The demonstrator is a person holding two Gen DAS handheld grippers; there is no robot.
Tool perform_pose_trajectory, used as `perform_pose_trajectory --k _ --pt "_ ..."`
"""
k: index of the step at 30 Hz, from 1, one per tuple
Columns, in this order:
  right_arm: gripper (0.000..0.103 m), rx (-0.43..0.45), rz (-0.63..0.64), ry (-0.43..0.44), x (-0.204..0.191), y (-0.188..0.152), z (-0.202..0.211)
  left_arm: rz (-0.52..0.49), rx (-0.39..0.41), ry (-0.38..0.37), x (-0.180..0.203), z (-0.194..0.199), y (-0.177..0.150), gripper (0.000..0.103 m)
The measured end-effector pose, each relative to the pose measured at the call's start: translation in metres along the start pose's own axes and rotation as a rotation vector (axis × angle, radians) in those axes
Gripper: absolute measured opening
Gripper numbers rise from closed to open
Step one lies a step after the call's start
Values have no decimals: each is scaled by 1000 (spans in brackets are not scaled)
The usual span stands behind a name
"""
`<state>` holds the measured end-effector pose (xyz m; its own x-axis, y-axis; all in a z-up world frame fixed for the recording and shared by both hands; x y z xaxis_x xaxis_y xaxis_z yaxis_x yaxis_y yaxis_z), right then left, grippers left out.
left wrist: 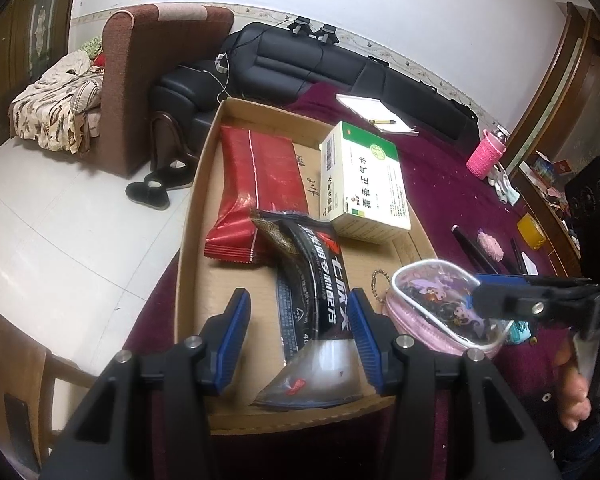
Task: Organize objects
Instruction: 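Open both tools to release the bag and pencil case in the box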
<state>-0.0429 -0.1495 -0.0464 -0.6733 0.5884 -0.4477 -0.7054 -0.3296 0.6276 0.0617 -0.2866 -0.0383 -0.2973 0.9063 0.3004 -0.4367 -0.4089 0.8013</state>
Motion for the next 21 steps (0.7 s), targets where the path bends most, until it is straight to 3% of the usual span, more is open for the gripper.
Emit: perform_pose_trajectory --k 8,12,14,21 --pt "87 10 -55 57 7 8 28 -2 2 0 0 2 1 50" --pt "87 -51 -127 177 2 -4 37 -2 6 -2 1 2 1 50" --pt "87 -81 -139 214 -4 -10 34 -2 3 -2 1 1 0 50" --pt "88 -118 -166 202 -5 -22 -9 -4 7 3 2 2 1 50"
Point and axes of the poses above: each gripper's, at about its wrist camera, not at the fingertips, and z roughly against the way its jaws point, x to its right, y to its top, the point moved 6 cm from there along -z, roughly the way its jaws point, and after that the axes turned 15 degrees about x, right-handed, at the moved point
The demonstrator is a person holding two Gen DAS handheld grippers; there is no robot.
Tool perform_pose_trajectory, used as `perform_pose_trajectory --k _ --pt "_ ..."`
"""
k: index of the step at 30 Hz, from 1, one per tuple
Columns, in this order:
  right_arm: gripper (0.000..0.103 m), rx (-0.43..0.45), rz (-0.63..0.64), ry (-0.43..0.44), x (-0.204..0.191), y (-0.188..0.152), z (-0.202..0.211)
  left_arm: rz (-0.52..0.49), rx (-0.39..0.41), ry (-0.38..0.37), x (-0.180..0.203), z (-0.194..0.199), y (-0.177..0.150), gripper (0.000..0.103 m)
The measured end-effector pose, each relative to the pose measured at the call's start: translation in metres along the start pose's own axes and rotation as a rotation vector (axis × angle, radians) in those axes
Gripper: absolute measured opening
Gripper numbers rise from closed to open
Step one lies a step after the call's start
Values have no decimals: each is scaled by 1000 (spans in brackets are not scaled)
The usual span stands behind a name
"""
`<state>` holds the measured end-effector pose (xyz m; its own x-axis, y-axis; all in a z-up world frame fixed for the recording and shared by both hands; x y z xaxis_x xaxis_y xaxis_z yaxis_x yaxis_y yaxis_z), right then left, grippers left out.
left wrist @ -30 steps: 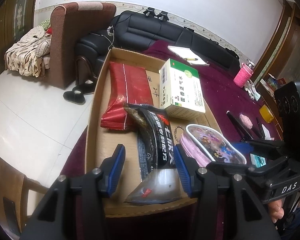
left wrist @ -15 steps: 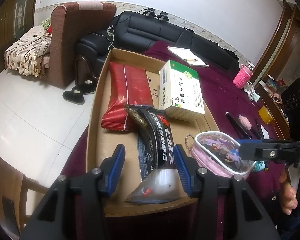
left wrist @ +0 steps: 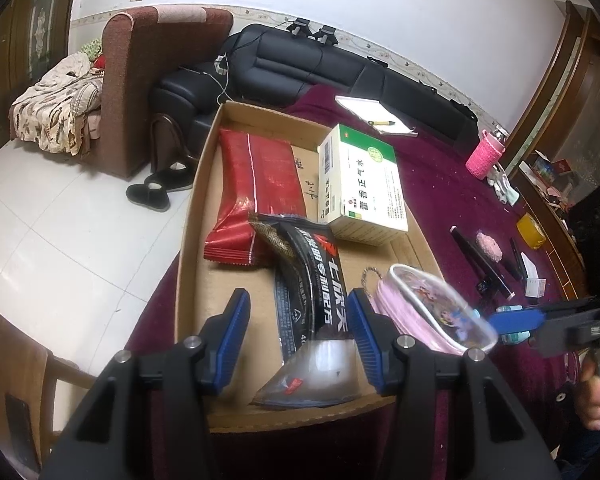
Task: Organize objects
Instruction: 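Open both tools to release the bag and pencil case in the box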
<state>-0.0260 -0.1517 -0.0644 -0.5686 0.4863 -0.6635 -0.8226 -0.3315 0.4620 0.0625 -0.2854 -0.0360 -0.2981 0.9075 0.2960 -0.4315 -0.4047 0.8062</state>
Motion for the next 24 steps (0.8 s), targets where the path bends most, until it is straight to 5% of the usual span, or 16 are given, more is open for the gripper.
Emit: perform_pose_trajectory --k 18,24 --pt "87 173 2 -22 23 26 62 -44 -1 -26 20 7 4 55" --pt "87 289 -17 -62 49 37 117 -180 -17 -42 53 6 -2 70"
Point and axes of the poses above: each gripper's, at about its wrist camera, not at the fingertips, and z roughly against the way its jaws point, x to its right, y to its top, the point moved 6 cm from there along -z, roughly the way its jaws point, and after that the axes turned 15 degrees about x, right-handed, at the moved point
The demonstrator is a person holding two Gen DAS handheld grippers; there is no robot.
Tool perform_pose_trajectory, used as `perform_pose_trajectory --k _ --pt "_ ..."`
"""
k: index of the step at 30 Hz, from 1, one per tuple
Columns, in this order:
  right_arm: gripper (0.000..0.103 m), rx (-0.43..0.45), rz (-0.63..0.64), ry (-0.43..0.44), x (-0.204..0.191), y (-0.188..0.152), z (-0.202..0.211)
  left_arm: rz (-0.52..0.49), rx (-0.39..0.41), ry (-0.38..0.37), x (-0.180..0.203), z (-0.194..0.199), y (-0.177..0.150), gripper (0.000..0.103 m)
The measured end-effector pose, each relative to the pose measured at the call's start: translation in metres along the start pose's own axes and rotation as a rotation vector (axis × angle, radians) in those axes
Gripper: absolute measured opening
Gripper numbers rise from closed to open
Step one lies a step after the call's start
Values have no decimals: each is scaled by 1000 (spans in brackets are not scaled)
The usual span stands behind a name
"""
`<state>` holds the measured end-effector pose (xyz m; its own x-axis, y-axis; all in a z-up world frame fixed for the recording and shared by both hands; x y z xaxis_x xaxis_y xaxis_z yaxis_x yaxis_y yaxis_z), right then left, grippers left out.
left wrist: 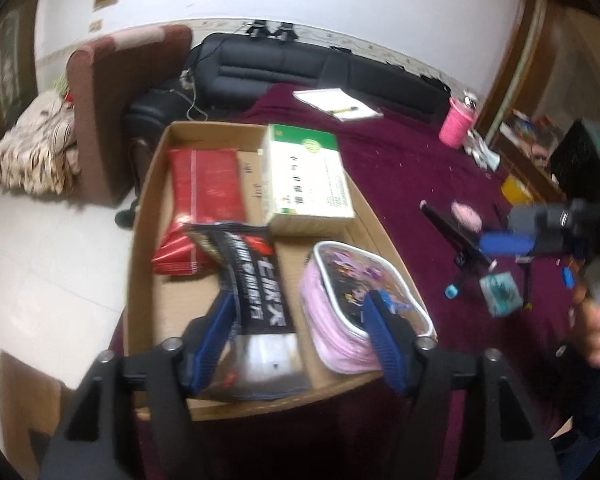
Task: Organize objects
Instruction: 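Open both tools to release the bag and pencil case in the box, then grasp a black marker with left tool while right tool grasps pink fluffy pom-pom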
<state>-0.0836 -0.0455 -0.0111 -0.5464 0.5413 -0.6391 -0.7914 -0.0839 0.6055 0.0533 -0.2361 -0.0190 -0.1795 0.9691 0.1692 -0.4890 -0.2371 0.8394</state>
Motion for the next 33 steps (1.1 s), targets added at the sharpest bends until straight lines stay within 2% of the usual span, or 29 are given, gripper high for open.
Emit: perform_pose_trajectory --k 5,8,10,14,20,24,28,31,33 --pt "87 87 -28 -32 29 19 38 -79 -38 116 3 -20 -4 71" --pt "87 138 -41 -62 51 30 60 -84 -56 146 3 -26 -6 71" --pt "87 177 -41 -106 68 36 74 -58 -39 117 7 -21 -1 71" --pt "87 278 -32 -268 110 46 103 -18 12 29 23 -5 18 71" --pt "87 356 -47 -372 150 58 136 -12 2 -111 75 -11 32 71" --pt "87 394 -97 -391 168 64 150 27 -62 -215 119 -39 30 71" --pt "87 393 -163 -376 182 62 154 91 -143 -280 161 -82 30 71" --pt "87 388 -190 -353 184 59 155 145 -187 -287 184 -114 34 71" --pt "87 379 -192 -335 181 57 152 145 -212 -276 197 -132 34 71"
Point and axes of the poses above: each gripper's, at about its wrist camera, not at the fingertips, and z roughly against the way its jaws point, x to its right, y to its top, the point moved 6 cm from there along -z, roughly the way its jaws point, and after that the axes turned 15 degrees about x, right-handed, at the moved point
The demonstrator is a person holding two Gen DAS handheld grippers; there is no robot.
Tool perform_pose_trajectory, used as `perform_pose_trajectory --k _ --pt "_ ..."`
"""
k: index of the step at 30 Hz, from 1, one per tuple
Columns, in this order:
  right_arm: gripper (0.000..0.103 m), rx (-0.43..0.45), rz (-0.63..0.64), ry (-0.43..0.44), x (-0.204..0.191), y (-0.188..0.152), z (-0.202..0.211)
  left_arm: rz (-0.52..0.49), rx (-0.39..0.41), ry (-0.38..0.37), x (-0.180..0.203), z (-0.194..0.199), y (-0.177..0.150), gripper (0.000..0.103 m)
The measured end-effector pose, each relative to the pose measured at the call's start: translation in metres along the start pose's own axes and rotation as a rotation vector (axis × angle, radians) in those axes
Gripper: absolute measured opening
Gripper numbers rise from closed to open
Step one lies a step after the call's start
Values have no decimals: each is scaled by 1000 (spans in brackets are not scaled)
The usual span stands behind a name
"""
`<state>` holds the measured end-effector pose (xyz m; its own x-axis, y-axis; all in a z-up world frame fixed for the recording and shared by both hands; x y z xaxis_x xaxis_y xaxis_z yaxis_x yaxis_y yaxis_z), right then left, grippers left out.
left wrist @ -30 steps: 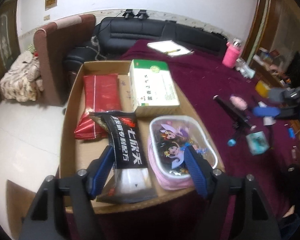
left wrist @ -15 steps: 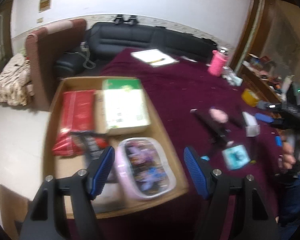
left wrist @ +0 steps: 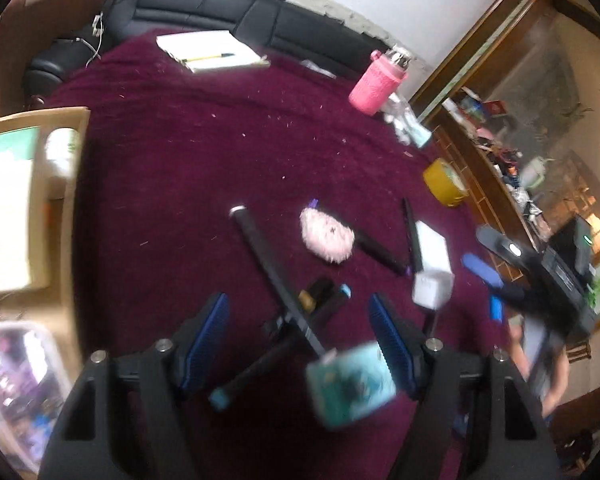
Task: Organize objects
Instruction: 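Grasp a black marker with left tool while right tool grasps pink fluffy pom-pom, then lift the marker and pom-pom and carry both toward the cardboard box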
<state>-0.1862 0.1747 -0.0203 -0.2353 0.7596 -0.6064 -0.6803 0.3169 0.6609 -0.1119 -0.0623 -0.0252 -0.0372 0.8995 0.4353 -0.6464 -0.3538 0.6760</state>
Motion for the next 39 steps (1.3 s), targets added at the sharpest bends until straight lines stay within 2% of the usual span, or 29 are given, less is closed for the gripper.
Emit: perform_pose_trajectory --k 4,6,8,11,13,15,16,17,19,25,28,32,33,36,39 --pt "87 -10 18 15 -7 -4 0 -27 -59 75 5 -40 -3 70" --pt "87 -11 35 16 -10 -6 0 -40 -74 125 1 -54 -7 59" --pt "87 -15 57 18 -14 -9 -2 -64 -87 138 -1 -63 -12 36" --pt "87 -29 97 37 -23 -17 -8 -92 -81 146 -10 -64 -14 21" --pt "87 -38 151 44 -31 -25 -14 -111 -64 156 -17 -61 -10 16" --pt "87 -62 255 63 -47 -38 -23 -118 -25 172 -28 -60 -3 16" --pt "81 -74 303 77 -55 -45 -28 -102 -10 178 -36 -62 0 14" --pt "72 -91 360 86 -63 -54 -34 -68 3 153 -43 -62 2 14" --pt "63 -118 430 80 -73 -65 -43 -55 -3 133 -45 -60 4 14" --pt "57 -151 662 -22 -93 -76 -79 -112 9 136 -48 -60 4 16" --pt "57 -197 736 -39 -96 -82 -104 -168 12 158 -45 -58 2 16" --pt "38 -257 781 -97 -84 -84 -133 -231 15 183 -41 -57 -1 15" --pt "36 -259 782 -102 -81 -83 -138 -237 17 186 -41 -58 -1 15" --pt "33 -256 776 -99 -80 -81 -138 -250 19 189 -40 -58 -1 16" --pt "33 -246 846 -137 -83 -90 -140 -260 22 188 -38 -59 -2 16"
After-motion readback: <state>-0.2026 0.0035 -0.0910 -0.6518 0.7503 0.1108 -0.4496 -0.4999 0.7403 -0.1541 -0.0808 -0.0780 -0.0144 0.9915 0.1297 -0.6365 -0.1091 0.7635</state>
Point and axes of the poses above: each gripper's, at about its wrist camera, not at the fingertips, and z roughly against the way its jaws point, x to its right, y to its top, the point moved 6 cm from there along -z, roughly the way its jaws point, and after that the axes turned 15 degrees about x, right-handed, at the moved point
